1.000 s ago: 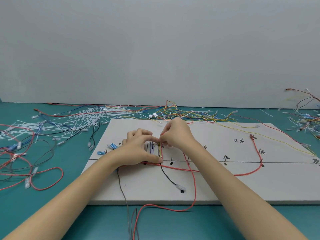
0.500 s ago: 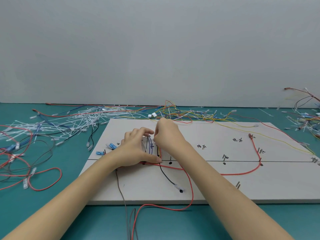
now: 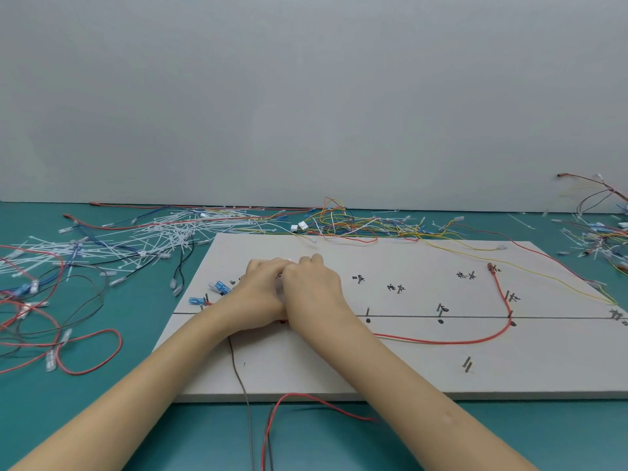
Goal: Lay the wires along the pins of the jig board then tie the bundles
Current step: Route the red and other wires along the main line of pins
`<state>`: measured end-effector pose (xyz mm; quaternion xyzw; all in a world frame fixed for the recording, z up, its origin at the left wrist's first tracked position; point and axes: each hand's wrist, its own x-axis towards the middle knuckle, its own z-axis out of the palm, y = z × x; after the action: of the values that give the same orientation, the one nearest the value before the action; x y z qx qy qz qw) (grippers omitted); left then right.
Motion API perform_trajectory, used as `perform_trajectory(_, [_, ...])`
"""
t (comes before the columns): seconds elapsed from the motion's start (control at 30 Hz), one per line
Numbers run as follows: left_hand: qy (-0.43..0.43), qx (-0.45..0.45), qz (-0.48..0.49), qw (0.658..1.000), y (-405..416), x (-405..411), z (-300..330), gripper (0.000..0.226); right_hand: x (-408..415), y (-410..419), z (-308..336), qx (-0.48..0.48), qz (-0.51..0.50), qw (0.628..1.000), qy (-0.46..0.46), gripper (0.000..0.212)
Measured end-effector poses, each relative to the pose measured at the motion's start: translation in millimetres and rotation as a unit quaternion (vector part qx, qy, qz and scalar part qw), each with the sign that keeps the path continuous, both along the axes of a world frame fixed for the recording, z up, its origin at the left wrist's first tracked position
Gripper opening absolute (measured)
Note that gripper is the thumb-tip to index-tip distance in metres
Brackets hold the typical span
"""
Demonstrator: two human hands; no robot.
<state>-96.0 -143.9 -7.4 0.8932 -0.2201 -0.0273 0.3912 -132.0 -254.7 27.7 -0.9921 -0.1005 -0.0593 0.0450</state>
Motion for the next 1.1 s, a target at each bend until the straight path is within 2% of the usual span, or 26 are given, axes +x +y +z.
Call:
perform_trajectory(0.07, [0.01, -0.029, -0.014, 0.999, 0.9, -1.4, 1.8, 0.026, -3.2, -0.9, -0.2, 0.003, -0.002, 1.0, 0.011, 0.04])
perform_trajectory(0.2, [0.034, -0.025, -0.045, 0.998, 5.1, -3.1, 6.8, 0.044, -12.1, -2.7, -0.5, -0.016, 0.003, 1.0, 0.02, 0.044])
perform_trajectory(0.3, [0.073, -0.083, -0.067, 0.992, 3.7, -6.1, 11.8, 0.053, -21.2, -2.1, -2.4, -0.026, 0.017, 1.0, 0.002, 0.038])
perform_trajectory(0.37, [0.073, -0.104, -0.06, 0.99, 1.2, -6.9, 13.9, 0.047, -26.3, -3.9, -1.9, -0.025, 0.02, 0.999, -0.01, 0.034])
perform_trajectory(0.47, [0.055, -0.091, -0.047, 0.993, -1.5, -4.4, 10.1, 0.032, -33.7, -8.1, -0.4, -0.025, 0.04, 0.999, -0.026, 0.03])
perform_trajectory(0.6, [0.05, -0.055, -0.032, 0.997, -0.1, -2.7, 0.7, 0.025, -44.1, -12.5, -0.7, -0.027, 0.053, 0.997, -0.048, 0.03])
perform_trajectory(0.73, [0.042, -0.046, -0.036, 0.997, 2.5, -3.0, 0.4, 0.041, -52.9, -17.5, -3.5, -0.002, 0.035, 0.997, -0.071, 0.028])
perform_trajectory(0.83, [0.035, -0.025, -0.042, 0.998, 3.4, -2.7, 0.6, 0.041, -55.6, -22.3, -4.4, 0.009, 0.046, 0.996, -0.082, 0.029])
perform_trajectory(1.0, [0.015, 0.011, -0.04, 0.999, 4.3, -3.6, -0.8, 0.04, -57.0, -41.0, -1.2, 0.056, 0.017, 0.997, -0.043, 0.023])
perform_trajectory(1.1, [0.019, 0.002, -0.027, 0.999, 3.9, -3.9, -0.6, 0.041, -58.7, -50.8, -3.9, 0.088, 0.011, 0.996, -0.005, 0.017])
